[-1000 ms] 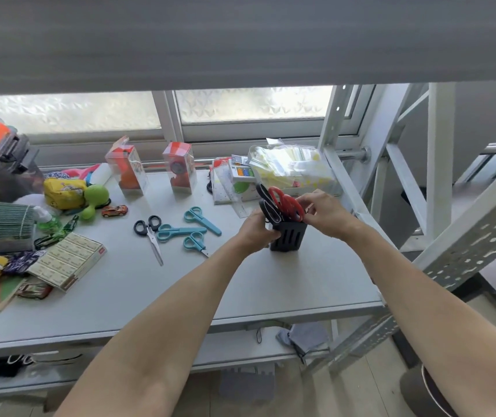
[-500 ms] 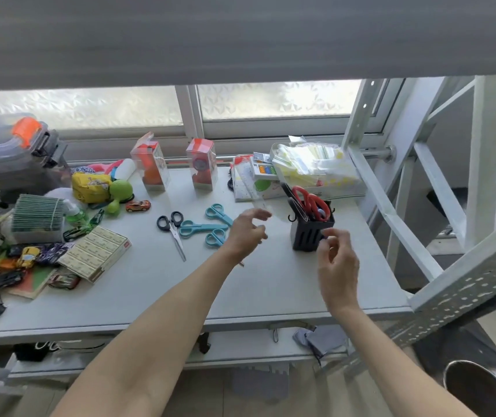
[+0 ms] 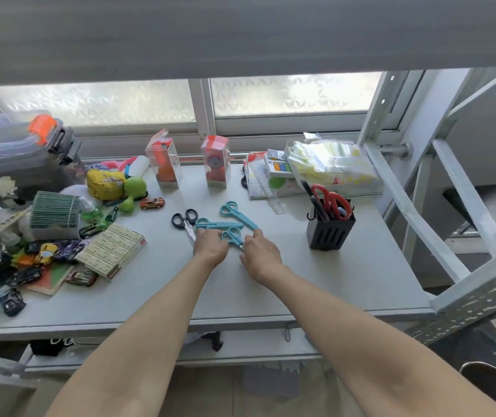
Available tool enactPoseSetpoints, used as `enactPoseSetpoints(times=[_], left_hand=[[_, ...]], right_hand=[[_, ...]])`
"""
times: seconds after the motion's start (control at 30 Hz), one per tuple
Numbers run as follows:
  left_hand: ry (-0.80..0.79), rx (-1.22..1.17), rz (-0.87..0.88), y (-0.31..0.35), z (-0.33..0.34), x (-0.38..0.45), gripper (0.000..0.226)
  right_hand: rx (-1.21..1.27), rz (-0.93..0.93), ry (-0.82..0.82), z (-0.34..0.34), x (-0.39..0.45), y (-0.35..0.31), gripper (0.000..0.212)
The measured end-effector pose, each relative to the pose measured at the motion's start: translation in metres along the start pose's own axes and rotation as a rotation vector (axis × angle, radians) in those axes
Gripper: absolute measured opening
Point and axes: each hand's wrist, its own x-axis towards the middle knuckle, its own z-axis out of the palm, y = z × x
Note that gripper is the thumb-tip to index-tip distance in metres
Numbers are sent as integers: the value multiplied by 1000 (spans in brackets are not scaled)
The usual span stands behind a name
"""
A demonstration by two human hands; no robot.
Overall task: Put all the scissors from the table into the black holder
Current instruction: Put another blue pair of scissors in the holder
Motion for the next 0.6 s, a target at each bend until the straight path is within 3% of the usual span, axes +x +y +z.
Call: enactPoseSetpoints(times=[0.1,0.2,0.37,0.5,0.6], left_hand=[[-5,-33,-4,2,3,-2,26],[1,-149,-29,4,5,-6,17],[-187,-496,53,8,-5,-23,14],[-322,-612,148,20,-10,-38,9],[-338,-671,164,34,-7,-43,20]], right_hand=[[-10,23,-9,5,-1,0,24],[2,19,49,7,-7,3,23],[35,-34,148,8,-21,23,18],[103,-75,292,1,-36,47,8],[196,-95,443,-2,-52,68,6]])
